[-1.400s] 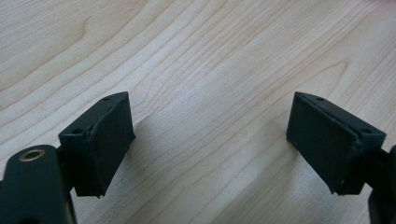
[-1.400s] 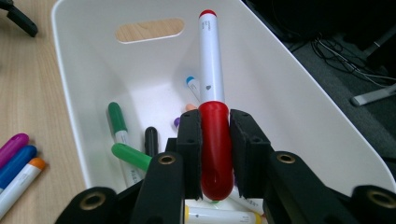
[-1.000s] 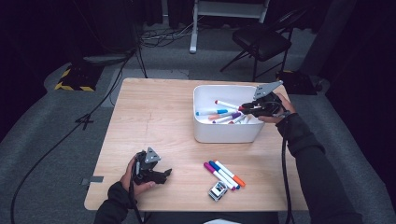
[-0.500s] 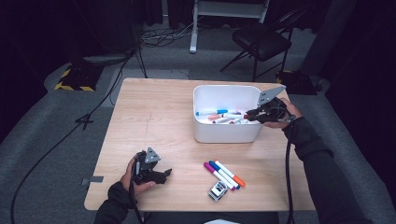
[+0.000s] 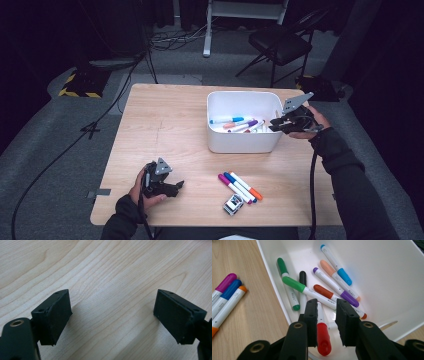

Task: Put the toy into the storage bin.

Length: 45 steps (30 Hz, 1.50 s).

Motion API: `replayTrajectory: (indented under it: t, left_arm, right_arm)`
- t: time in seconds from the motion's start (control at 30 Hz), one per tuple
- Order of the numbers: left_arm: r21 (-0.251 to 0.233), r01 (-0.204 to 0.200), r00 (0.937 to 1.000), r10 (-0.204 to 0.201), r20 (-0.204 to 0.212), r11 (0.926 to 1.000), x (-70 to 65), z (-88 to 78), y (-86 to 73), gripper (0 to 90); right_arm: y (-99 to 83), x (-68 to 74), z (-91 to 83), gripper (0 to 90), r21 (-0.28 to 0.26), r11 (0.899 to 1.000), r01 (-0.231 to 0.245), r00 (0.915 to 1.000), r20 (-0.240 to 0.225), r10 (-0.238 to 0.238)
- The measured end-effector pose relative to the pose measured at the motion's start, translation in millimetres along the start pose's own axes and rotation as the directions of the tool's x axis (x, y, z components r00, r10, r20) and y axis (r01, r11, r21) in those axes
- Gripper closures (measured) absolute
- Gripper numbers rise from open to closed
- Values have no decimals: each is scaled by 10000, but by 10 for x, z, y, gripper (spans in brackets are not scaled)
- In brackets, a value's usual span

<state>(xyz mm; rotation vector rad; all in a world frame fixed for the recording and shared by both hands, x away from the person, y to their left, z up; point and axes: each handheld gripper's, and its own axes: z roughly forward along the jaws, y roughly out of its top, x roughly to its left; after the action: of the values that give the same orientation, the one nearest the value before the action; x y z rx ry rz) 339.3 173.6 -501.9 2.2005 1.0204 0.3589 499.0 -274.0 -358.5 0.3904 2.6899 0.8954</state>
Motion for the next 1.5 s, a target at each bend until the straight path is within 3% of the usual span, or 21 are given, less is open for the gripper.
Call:
replayTrajectory:
  t: [0.1,0.27,0.5,0.67,0.73,0.8,1.1,1.37,1.5]
  left_arm:
    - [0,-40,10000,40,-30,10000,2,-2,1,150]
    - [2,-33,10000,33,-18,10000,2,-1,1,150]
    - [0,-44,10000,44,-41,10000,2,-2,1,150]
    - [1,-47,10000,47,-42,10000,2,-2,1,150]
    - [1,-8,10000,8,-1,10000,0,0,0,149]
    - [6,-2,10000,2,-7,10000,0,0,0,149]
    - [-4,-6,10000,6,-6,10000,0,0,0,150]
    - [-5,-6,10000,6,-1,10000,0,0,0,150]
    - [-5,-1,10000,1,3,10000,0,0,0,150]
  right_arm:
    - [2,29,-42,695,-166,9999,-31,10000,79,32]
    - [15,119,-157,657,-986,9951,-101,9996,241,125]
    - [-27,323,-274,614,-2048,9786,-202,9994,235,256]
    - [-109,550,-242,602,-2599,9654,-223,9997,50,245]
    - [-151,649,-186,599,-2690,9626,-337,9994,-69,331]
    - [-196,758,-111,596,-2643,9642,-233,9996,-193,189]
    - [-495,1188,273,589,-2449,9676,-606,9930,-1135,335]
    - [-724,1461,446,570,-2568,9580,-1276,9771,-1983,770]
    - [-775,1536,527,557,-2381,9597,-1491,9684,-2315,930]
